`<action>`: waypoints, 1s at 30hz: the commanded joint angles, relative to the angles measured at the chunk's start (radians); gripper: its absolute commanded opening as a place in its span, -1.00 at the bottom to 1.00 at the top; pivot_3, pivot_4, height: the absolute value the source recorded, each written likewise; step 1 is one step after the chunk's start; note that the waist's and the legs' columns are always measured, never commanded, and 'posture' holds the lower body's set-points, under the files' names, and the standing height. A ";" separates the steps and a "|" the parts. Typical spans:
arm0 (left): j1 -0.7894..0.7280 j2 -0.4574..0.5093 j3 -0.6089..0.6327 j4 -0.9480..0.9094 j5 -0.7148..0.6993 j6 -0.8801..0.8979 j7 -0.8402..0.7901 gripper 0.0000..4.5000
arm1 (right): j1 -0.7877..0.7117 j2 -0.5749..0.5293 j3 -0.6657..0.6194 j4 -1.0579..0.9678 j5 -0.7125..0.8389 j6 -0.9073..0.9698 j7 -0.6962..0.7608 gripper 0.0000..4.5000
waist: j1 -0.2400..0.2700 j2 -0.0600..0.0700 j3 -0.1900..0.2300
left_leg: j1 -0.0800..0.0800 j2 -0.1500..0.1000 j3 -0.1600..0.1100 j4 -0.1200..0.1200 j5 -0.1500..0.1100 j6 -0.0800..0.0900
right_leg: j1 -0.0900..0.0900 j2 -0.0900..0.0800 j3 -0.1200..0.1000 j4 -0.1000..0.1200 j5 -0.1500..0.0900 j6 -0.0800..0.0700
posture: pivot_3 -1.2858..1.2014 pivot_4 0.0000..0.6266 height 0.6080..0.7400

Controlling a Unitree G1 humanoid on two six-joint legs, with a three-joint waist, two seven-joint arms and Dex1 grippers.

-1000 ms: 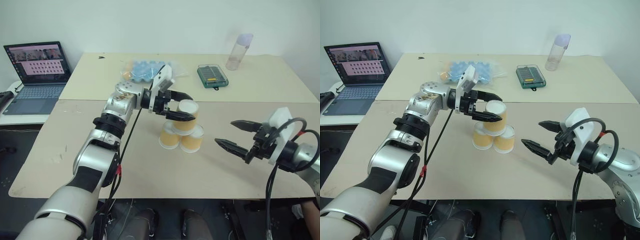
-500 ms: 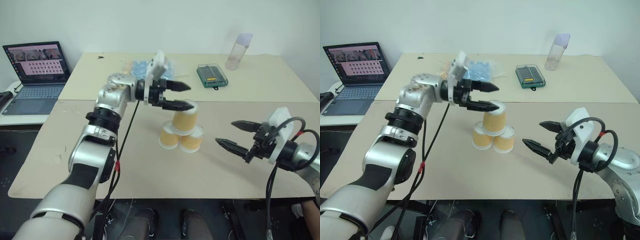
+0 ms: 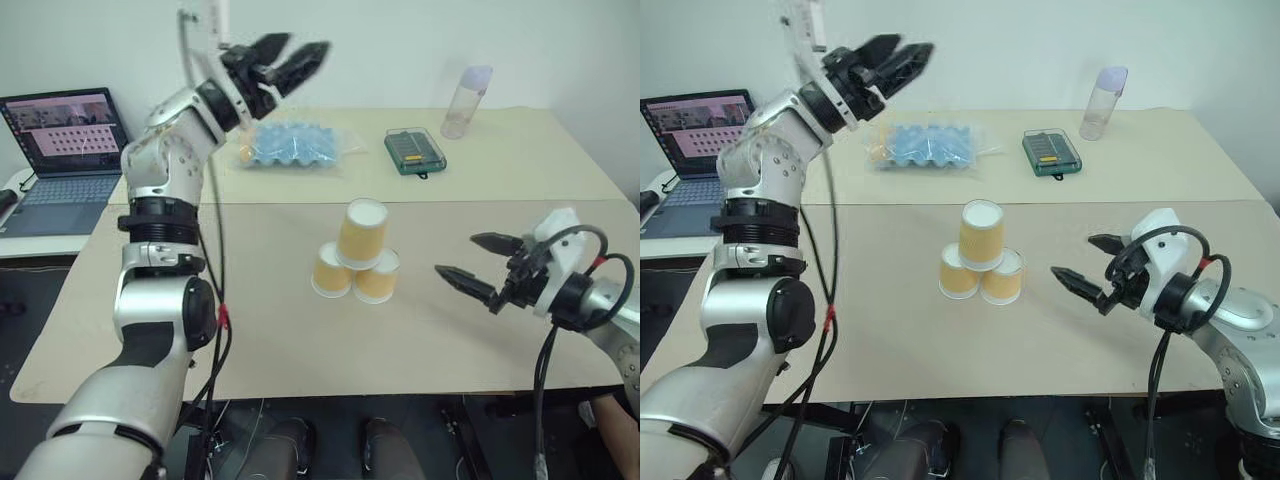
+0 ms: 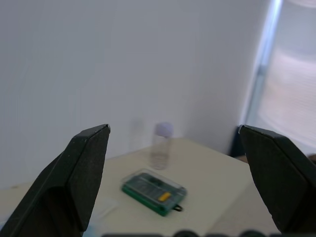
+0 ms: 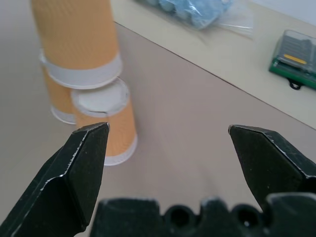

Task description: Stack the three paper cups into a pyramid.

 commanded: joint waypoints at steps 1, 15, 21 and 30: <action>0.190 0.012 0.032 -0.199 0.090 -0.032 0.228 0.99 | -0.055 0.016 0.008 0.051 -0.120 -0.001 -0.142 1.00 | 0.001 0.000 0.000 | 0.000 0.000 0.000 0.000 0.000 0.000 | 0.000 0.001 0.000 0.000 0.000 0.000 | 0.03 -0.52 1.00; 0.867 -0.058 0.185 -0.715 0.095 0.000 0.517 0.99 | -0.200 0.291 0.070 0.561 -0.376 -0.329 -0.435 1.00 | 0.022 -0.003 -0.002 | 0.010 0.000 0.009 0.000 -0.006 0.009 | 0.002 0.002 0.004 0.002 0.000 0.000 | 0.03 -0.52 1.00; 0.931 -0.071 0.190 -0.759 0.073 -0.008 0.520 0.99 | -0.174 0.301 0.036 0.650 -0.360 -0.432 -0.399 1.00 | 0.022 -0.003 -0.002 | 0.011 0.001 0.010 -0.001 -0.006 0.009 | 0.002 0.003 0.005 0.002 0.000 0.000 | 0.03 -0.52 1.00; 0.942 -0.088 0.178 -0.753 0.047 -0.037 0.512 0.99 | -0.142 0.322 0.044 0.626 -0.365 -0.446 -0.389 1.00 | 0.004 -0.003 -0.002 | 0.013 0.001 0.011 -0.001 -0.007 0.009 | 0.003 0.003 0.006 0.002 0.000 0.000 | 0.03 -0.52 1.00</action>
